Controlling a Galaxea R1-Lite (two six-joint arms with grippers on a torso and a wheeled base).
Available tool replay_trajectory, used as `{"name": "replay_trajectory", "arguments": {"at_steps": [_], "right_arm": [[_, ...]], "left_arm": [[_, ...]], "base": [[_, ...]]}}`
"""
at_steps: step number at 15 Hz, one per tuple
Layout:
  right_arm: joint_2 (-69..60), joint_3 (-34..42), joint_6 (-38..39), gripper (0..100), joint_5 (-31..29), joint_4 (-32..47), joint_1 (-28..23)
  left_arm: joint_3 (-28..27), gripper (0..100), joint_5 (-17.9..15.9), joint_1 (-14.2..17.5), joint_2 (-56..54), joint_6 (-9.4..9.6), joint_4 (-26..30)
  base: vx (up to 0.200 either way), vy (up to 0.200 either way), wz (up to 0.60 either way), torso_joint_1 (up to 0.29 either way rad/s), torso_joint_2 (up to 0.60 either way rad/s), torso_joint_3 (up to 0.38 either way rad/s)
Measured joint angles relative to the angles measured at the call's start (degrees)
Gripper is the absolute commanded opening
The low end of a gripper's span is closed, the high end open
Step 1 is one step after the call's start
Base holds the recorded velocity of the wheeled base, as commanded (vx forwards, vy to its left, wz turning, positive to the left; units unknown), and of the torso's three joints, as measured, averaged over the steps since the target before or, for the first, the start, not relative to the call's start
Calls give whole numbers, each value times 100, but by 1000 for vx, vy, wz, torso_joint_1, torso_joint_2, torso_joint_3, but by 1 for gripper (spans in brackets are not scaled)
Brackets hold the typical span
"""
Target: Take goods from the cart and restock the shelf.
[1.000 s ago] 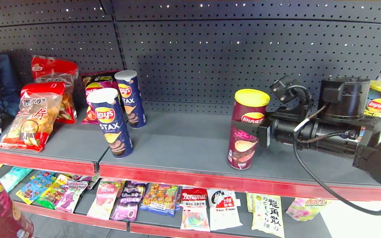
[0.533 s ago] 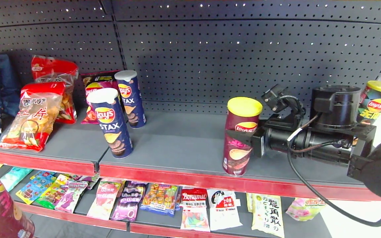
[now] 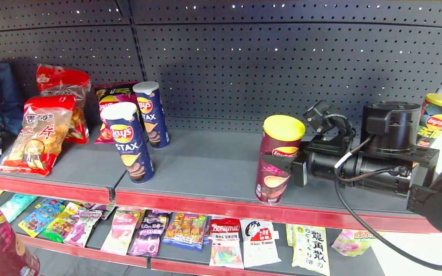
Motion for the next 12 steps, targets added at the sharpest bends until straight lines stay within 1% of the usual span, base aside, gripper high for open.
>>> {"name": "replay_trajectory", "arguments": {"at_steps": [6, 7, 12], "right_arm": [[69, 24, 9, 0, -13, -274, 9], [77, 49, 11, 100, -15, -284, 6], [69, 88, 16, 100, -20, -284, 11]], "left_arm": [[2, 0, 5, 2, -18, 0, 2], [5, 0, 2, 2, -18, 0, 0], [17, 0, 2, 2, -24, 0, 2]], "base": [[0, 0, 0, 0, 0, 0], [0, 0, 0, 0, 0, 0], [0, 0, 0, 0, 0, 0]]}}
